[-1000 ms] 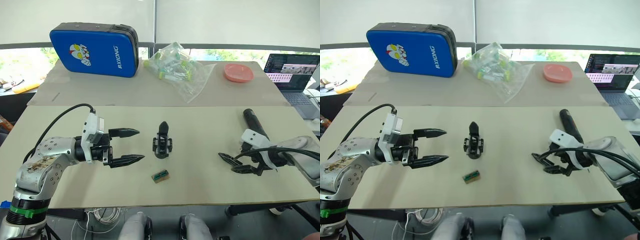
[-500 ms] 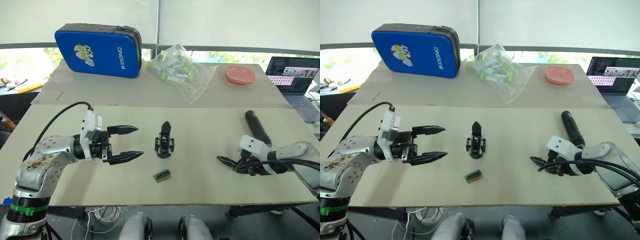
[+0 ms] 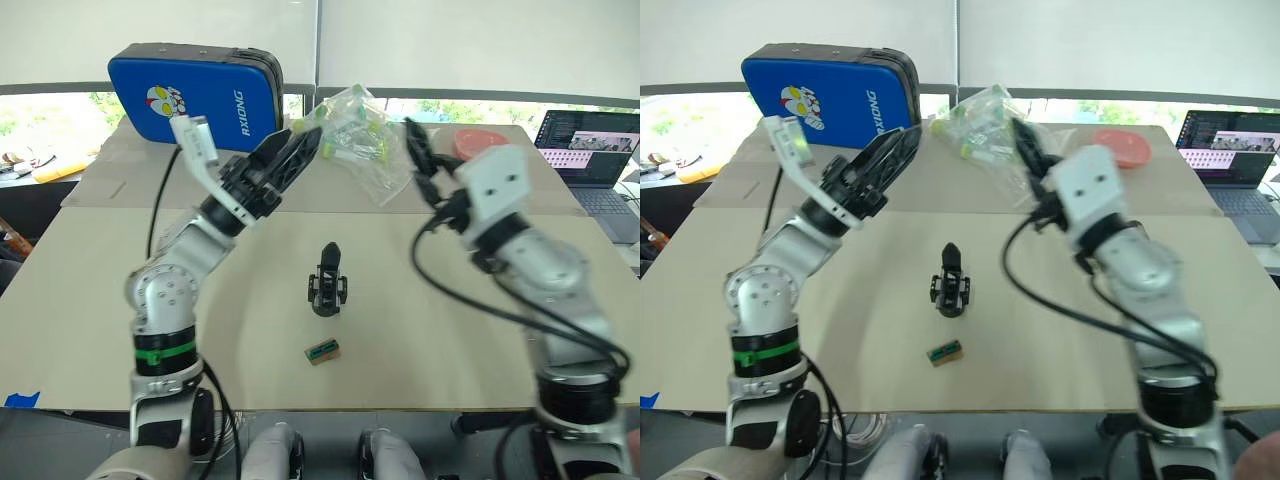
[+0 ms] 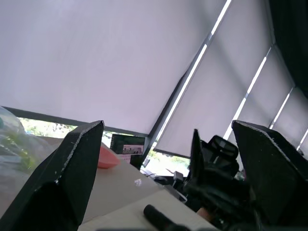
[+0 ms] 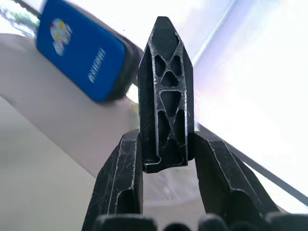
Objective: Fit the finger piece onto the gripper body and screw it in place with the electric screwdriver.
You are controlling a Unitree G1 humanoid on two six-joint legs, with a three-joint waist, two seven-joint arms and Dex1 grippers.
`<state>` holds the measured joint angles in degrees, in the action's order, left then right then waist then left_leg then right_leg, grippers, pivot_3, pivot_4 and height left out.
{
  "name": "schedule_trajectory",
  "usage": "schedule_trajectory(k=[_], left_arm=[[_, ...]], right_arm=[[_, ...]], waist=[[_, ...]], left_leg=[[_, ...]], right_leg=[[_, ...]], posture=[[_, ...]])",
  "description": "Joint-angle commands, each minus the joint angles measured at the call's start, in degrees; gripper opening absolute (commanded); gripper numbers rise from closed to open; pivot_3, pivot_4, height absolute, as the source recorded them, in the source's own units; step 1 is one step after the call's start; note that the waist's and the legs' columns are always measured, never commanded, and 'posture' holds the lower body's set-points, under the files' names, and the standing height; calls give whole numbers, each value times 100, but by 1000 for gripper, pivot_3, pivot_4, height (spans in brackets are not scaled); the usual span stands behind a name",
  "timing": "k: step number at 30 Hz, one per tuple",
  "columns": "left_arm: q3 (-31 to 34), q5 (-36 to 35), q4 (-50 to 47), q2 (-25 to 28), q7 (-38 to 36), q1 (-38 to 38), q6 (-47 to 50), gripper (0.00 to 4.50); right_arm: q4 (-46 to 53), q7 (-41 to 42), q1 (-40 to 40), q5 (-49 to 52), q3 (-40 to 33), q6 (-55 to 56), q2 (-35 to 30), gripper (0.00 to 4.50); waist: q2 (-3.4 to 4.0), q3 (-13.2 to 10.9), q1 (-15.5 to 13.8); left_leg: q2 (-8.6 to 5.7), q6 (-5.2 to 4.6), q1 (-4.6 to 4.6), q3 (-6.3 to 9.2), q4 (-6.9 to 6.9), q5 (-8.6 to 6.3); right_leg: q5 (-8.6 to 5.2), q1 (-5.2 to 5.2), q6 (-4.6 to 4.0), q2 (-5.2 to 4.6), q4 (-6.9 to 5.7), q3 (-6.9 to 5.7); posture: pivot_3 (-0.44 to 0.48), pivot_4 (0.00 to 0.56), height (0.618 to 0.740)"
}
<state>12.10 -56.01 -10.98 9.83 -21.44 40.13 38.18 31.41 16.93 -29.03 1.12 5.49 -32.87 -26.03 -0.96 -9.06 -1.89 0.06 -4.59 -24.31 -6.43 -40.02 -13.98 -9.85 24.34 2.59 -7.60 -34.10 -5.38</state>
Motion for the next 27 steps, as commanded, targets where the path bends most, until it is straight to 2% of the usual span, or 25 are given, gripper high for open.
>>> schedule_trajectory(k=[1, 9, 18, 21, 27], left_arm=[[-191, -6, -75, -156, 3, 106, -25, 4500], [-428, 376, 105, -658, 261, 374, -329, 4500], [-476, 357, 143, -948, 461, 513, -220, 4500], [-477, 352, 158, -946, 446, 465, -197, 3615], [-330, 317, 230, -870, 374, 410, -252, 740]], right_arm=[[158, -136, -180, -418, 98, 297, -53, 1124], [109, 140, -233, -601, 308, 668, -40, 1124], [156, 266, -209, -708, 391, 669, 110, 1124], [184, 240, -169, -735, 322, 642, 134, 1124], [155, 188, -149, -810, 240, 652, 149, 1124]], waist=[[0, 0, 3], [0, 0, 109], [0, -1, 130], [0, -1, 122], [0, -1, 128]], left_leg=[[-1, -1, 0, -1, 0, 0], [0, -1, 2, 0, 3, 1], [4, -1, 2, 1, 6, 2], [4, -2, 2, 1, 5, 2], [5, -2, 2, 1, 5, 2]], right_leg=[[0, -1, 1, 0, 1, 0], [-3, -1, 2, 3, 2, -2], [-1, 2, -2, 5, 2, -1], [-1, 2, -2, 5, 2, -1], [-2, 2, -3, 5, 2, -1]], posture=[[0, 150, 740], [0, 150, 740], [0, 150, 740], [0, 150, 740], [0, 150, 740]])
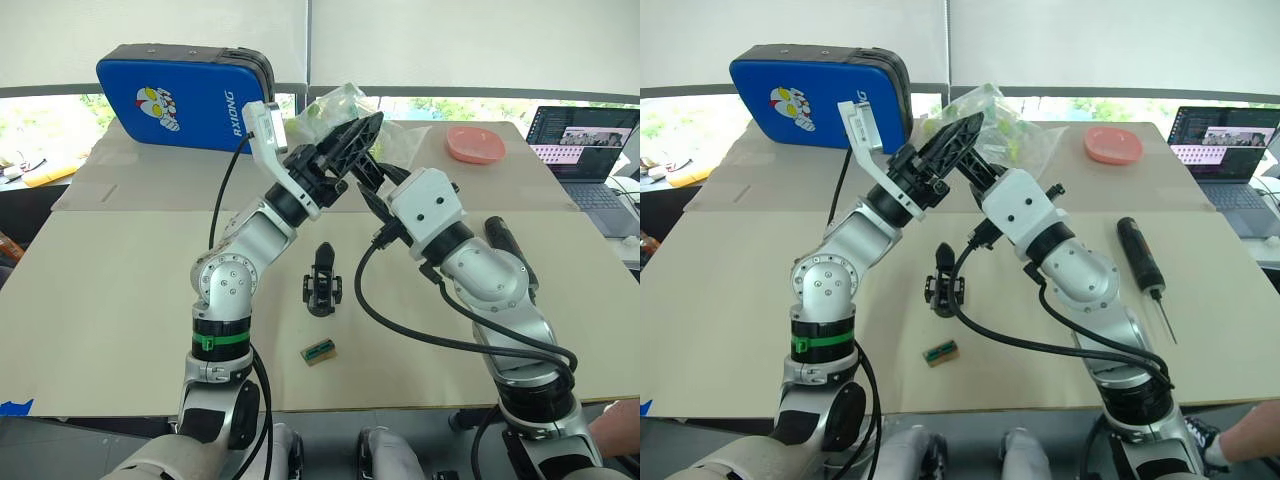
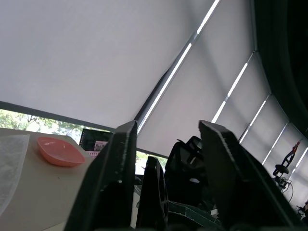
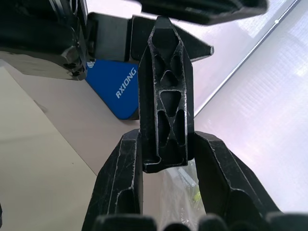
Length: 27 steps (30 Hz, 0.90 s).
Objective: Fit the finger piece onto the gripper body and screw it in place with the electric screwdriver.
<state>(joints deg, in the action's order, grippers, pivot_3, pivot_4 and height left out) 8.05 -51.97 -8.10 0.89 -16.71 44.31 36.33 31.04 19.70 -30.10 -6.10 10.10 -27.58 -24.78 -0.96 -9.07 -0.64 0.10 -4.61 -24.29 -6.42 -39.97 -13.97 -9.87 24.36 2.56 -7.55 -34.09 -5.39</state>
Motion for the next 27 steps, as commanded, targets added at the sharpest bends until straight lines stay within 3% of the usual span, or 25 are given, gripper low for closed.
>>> schedule_trajectory(k=[1, 6, 7, 10, 13, 14, 18, 22, 27], left_arm=[[113, -96, -55, 35, -120, -57, -92, 75], [372, -257, -115, -66, -149, -249, -322, 0], [384, -265, -133, -76, -160, -274, -370, 0], [537, -371, -71, -8, -241, -204, -461, 0], [875, -584, 233, 462, -697, 41, -445, 0], [946, -659, 400, 748, -982, 138, -326, 0], [699, -819, 978, 1990, -2441, 482, 539, 0], [-106, -507, 1297, 2876, -4068, 895, 1167, 0], [-1119, 139, 1221, 3113, -5435, 1164, 981, 0]], right_arm=[[186, -91, -48, -94, -226, 130, 30, 1124], [264, -135, 16, 25, -391, -32, 170, 1124], [298, -125, 36, 72, -434, -83, 199, 2152], [343, 340, 20, 228, -592, 54, -148, 3188], [371, 1216, -10, 1160, -1354, 7, -683, 4280], [414, 1647, 32, 1737, -1701, -328, -917, 4460], [304, 2748, -51, 3626, -2679, -1760, -1841, 4460], [30, 3128, -554, 5173, -2833, -3149, -2377, 4460], [-128, 2904, -1061, 6067, -2286, -4214, -2397, 4460]], waist=[[0, 0, 4], [0, 0, 2], [0, 0, 1], [1, -1, -9], [-1, -4, -8], [-2, -5, -3], [-2, -7, 5], [-1, -8, -3], [-2, -8, -11]], left_leg=[[1, 0, 0, 0, 0, 0], [3, 0, -1, 0, 1, 0], [3, 0, -1, 0, 1, 0], [3, 1, -1, 0, 0, 0], [1, -3, -3, 1, -2, -2], [2, -4, -3, 1, -2, -2], [10, -11, 2, 2, 6, -7], [12, -21, -1, 0, 5, -15], [14, -33, -2, 0, 4, -24]], right_leg=[[0, 1, 0, 0, 0, 0], [-1, 1, -2, 1, 1, 0], [0, 1, -2, 2, 1, 0], [0, 1, -3, 1, 0, -1], [0, -1, -3, 1, 2, 0], [0, 1, -3, 1, 2, -1], [-4, 1, -11, 5, 2, -4], [-7, 2, -16, 5, 2, -4], [-13, 5, -28, -1, 5, -3]], posture=[[0, 150, 740], [0, 150, 740], [0, 150, 740], [0, 150, 740], [0, 150, 740], [0, 150, 740], [0, 150, 740], [0, 150, 740], [0, 150, 740]])
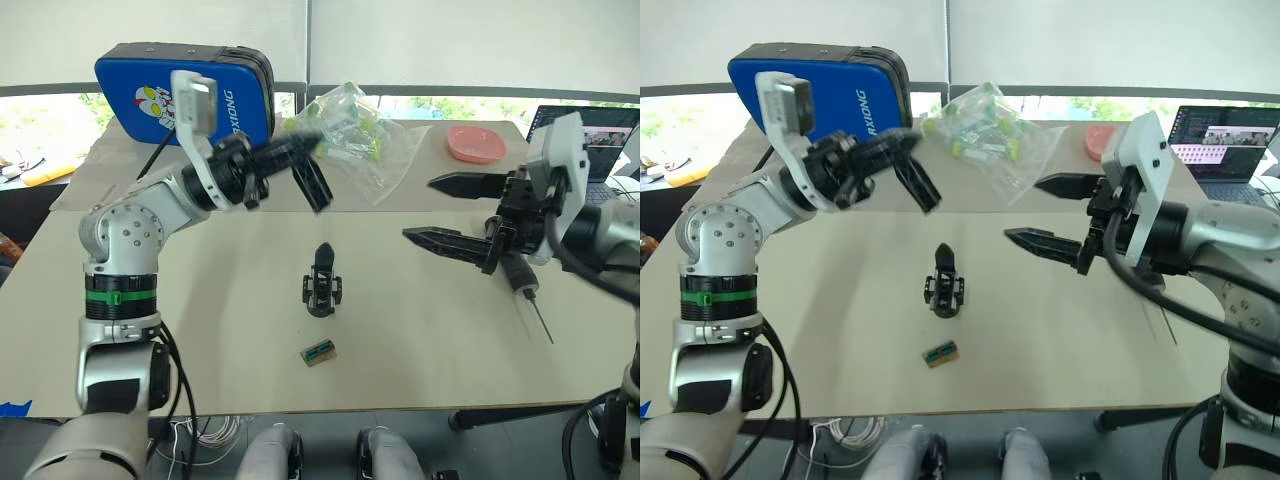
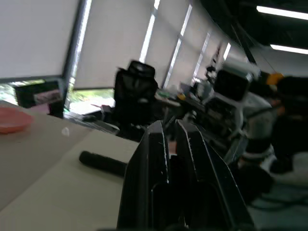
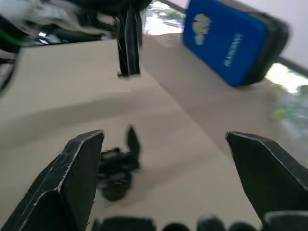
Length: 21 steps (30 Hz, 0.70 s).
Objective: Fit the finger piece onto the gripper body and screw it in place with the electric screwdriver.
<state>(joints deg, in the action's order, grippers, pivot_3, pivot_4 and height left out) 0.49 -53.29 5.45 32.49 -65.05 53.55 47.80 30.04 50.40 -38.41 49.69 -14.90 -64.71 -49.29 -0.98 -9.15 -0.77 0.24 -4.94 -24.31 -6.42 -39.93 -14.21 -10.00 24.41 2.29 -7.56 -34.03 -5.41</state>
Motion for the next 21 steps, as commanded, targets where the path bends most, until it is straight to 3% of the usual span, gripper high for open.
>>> schedule_trajectory(k=[1, 9, 21], left_arm=[[-529, 455, -145, -114, -757, 279, -343, 0], [-755, 901, -106, -625, -1010, 409, -658, 0], [-772, 1084, -207, -679, -1164, 237, -595, 0]], right_arm=[[-69, -353, -373, 578, 349, -636, 217, 4460], [-171, -1541, -940, 1150, 829, -1511, 1220, 4460], [-166, -1857, -800, 1540, 769, -1584, 1164, 4460]], waist=[[0, 0, 3], [0, 0, 9], [0, 0, 7]], left_leg=[[0, 0, -1, 0, 0, 0], [3, 23, -52, -4, -1, 17], [2, 13, -73, -7, -20, 13]], right_leg=[[-7, 2, -13, -2, -1, 2], [12, 61, -4, -8, -14, 11], [15, 67, 5, 0, -18, 3]], posture=[[0, 150, 740], [0, 150, 740], [0, 150, 740]])
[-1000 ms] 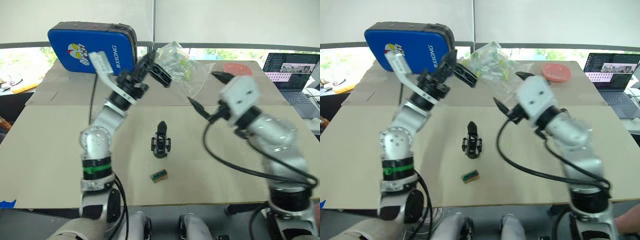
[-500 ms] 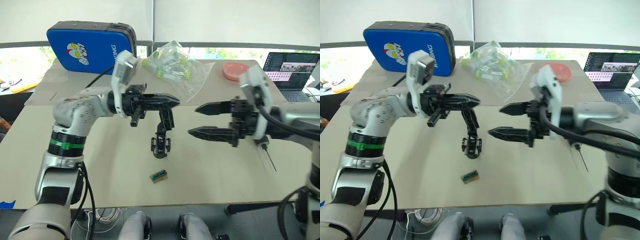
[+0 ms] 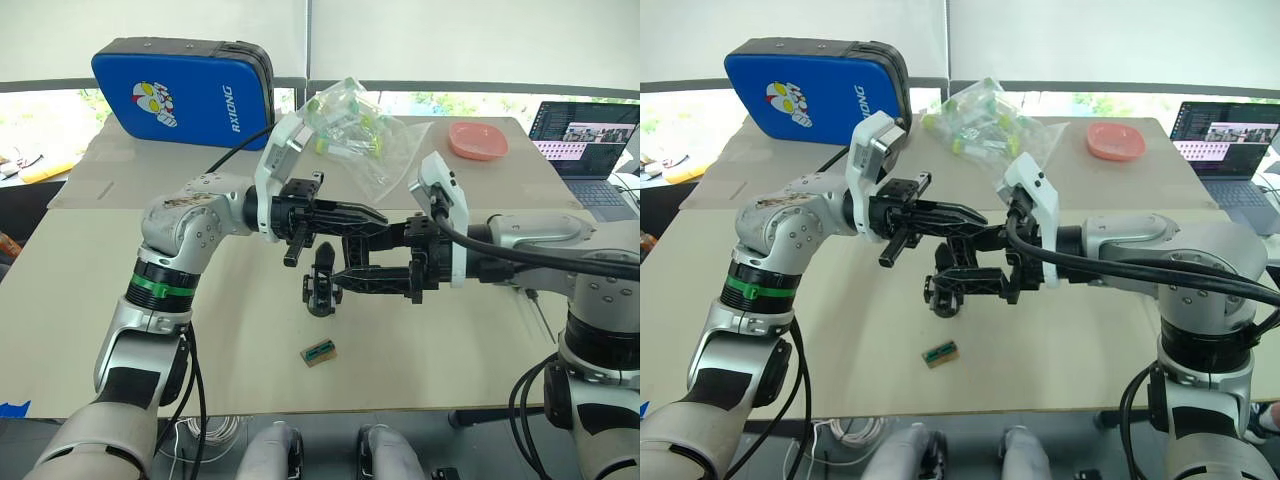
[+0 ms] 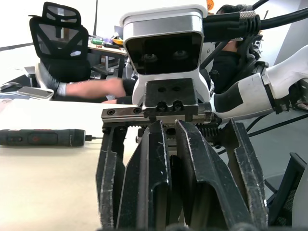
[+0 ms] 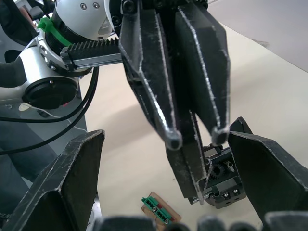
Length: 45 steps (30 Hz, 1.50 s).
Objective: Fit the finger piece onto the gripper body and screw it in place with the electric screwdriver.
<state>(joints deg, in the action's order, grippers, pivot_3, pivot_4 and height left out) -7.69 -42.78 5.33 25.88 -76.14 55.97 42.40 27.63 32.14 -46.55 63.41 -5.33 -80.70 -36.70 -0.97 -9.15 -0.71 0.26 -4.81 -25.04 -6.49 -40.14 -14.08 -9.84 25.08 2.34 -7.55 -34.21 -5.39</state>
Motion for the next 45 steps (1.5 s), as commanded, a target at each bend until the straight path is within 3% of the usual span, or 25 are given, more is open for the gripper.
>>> schedule_trajectory(k=[1, 3, 6, 15, 16, 21, 26, 31, 34, 37, 41, 45], left_arm=[[39, 53, -199, -20, -56, -13, -67, 0], [51, 67, -199, -22, -46, -10, -45, 0], [31, 140, -194, 8, -71, -17, -50, 0], [13, 288, -268, 21, -114, -94, -82, 0], [27, 282, -279, 19, -111, -105, -73, 0], [172, 158, -316, -11, 63, -130, 104, 0], [535, 21, -364, 201, 271, -108, 243, 2152], [1217, 339, 81, 599, 299, -227, -637, 4431], [946, 1179, 557, 1249, -366, -769, -1860, 4500], [800, 1824, 1256, 1565, -718, -1313, -3062, 4500], [699, 2542, 2066, 1494, -393, -1817, -4330, 4500], [523, 2711, 2066, 1175, -221, -2289, -4465, 4500]], right_arm=[[73, -47, 34, 185, -185, 35, -114, 4460], [70, -88, 55, 201, -188, 86, -141, 4460], [60, -108, 97, 225, -226, 151, -176, 3698], [143, -102, 279, 255, -274, 331, -191, 515], [145, -112, 319, 229, -288, 384, -191, 420], [238, -50, 522, 121, -309, 729, -189, 421], [590, 579, 1099, -188, -549, 1872, -194, 373], [915, 1074, 2072, -388, -804, 2468, -548, 371], [1014, 1706, 2775, -1146, -687, 3326, -870, 371], [822, 2110, 3160, -1632, -495, 3824, -1080, 370], [331, 2502, 3457, -2589, -117, 4860, -1116, 370], [-174, 2728, 3502, -3194, 102, 5719, -996, 369]], waist=[[0, 0, 1], [0, 0, 2], [0, 0, 1], [0, 0, 2], [0, 0, 1], [0, 0, 0], [0, 0, 3], [0, 0, 1], [2, 1, 10], [3, 2, 9], [0, 0, -25], [0, 0, -74]], left_leg=[[0, 0, 0, 0, 0, 0], [0, 0, 0, 0, 0, 0], [0, 0, 0, 0, -1, 0], [0, -1, 0, 0, -3, 0], [0, -1, 0, 0, -2, 0], [0, -1, 0, 0, -7, -1], [0, -4, 0, 0, -9, -2], [2, -4, 1, 1, -11, -2], [-1, -3, 3, -3, -11, -2], [1, -2, 11, -10, -10, -2], [8, -9, 6, -9, -19, -7], [8, -13, 0, -6, -30, -10]], right_leg=[[0, 0, 0, 0, 0, 0], [0, 0, 0, 0, -1, 0], [0, 0, 0, 1, -1, 0], [1, -1, 1, 1, -1, 0], [1, 0, 1, 1, -1, 0], [1, -2, 2, 2, -3, 1], [1, -2, 4, 3, -3, 2], [0, -6, 6, 5, -1, 0], [0, -6, 6, 5, -1, 0], [0, -6, 5, 5, -1, 6], [4, -2, -1, 5, 6, 3], [4, -1, -2, -3, 8, 3]], posture=[[0, 150, 740], [0, 150, 740], [0, 150, 740], [0, 150, 740], [0, 150, 740], [0, 150, 740], [0, 150, 740], [0, 150, 740], [0, 150, 740], [0, 150, 740], [0, 150, 740], [0, 150, 740]])
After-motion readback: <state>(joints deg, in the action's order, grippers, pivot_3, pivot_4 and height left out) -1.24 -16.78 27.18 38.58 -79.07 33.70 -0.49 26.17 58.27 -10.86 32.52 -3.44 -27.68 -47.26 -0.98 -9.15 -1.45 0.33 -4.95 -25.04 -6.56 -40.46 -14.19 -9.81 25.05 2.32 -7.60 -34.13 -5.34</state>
